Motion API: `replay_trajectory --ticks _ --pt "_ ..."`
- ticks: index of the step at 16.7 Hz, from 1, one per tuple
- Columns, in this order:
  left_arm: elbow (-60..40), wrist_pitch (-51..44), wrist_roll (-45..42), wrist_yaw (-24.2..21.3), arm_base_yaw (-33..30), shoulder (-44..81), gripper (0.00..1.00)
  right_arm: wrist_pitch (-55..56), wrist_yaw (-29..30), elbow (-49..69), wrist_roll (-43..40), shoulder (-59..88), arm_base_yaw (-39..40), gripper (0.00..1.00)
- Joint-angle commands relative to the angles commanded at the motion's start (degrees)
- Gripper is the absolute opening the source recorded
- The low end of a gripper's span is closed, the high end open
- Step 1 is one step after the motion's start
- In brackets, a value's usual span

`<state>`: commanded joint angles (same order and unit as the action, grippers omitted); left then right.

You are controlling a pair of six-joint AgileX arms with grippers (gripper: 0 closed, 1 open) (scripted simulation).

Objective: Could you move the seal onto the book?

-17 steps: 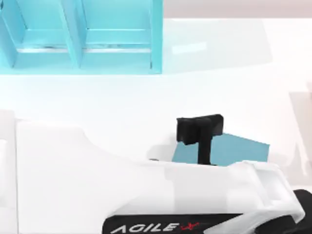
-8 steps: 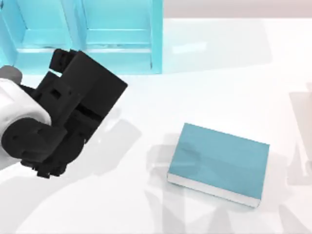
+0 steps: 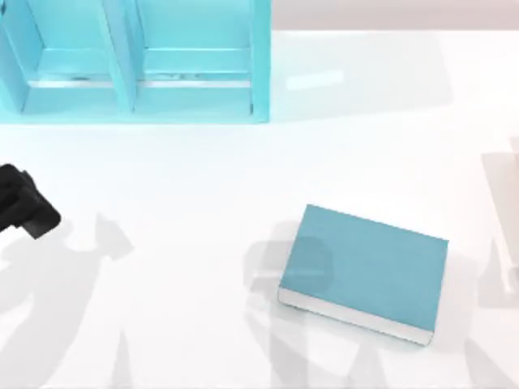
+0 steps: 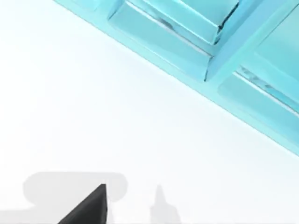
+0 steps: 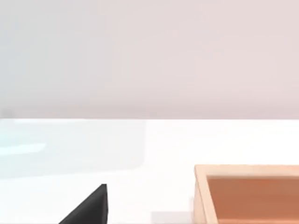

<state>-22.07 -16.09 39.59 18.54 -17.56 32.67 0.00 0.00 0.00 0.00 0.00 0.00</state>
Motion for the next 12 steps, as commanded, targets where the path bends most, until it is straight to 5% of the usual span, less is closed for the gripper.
replay_trajectory --ticks 6,12 --pt "16.6 11.8 -30.4 -13.7 13.2 -24.1 1.00 0.0 0.0 0.0 0.0 0.0 0.0 1.00" --pt "22.1 16.1 -39.6 -18.5 17.6 -32.7 1.00 0.0 0.0 0.0 0.0 0.0 0.0 1.00"
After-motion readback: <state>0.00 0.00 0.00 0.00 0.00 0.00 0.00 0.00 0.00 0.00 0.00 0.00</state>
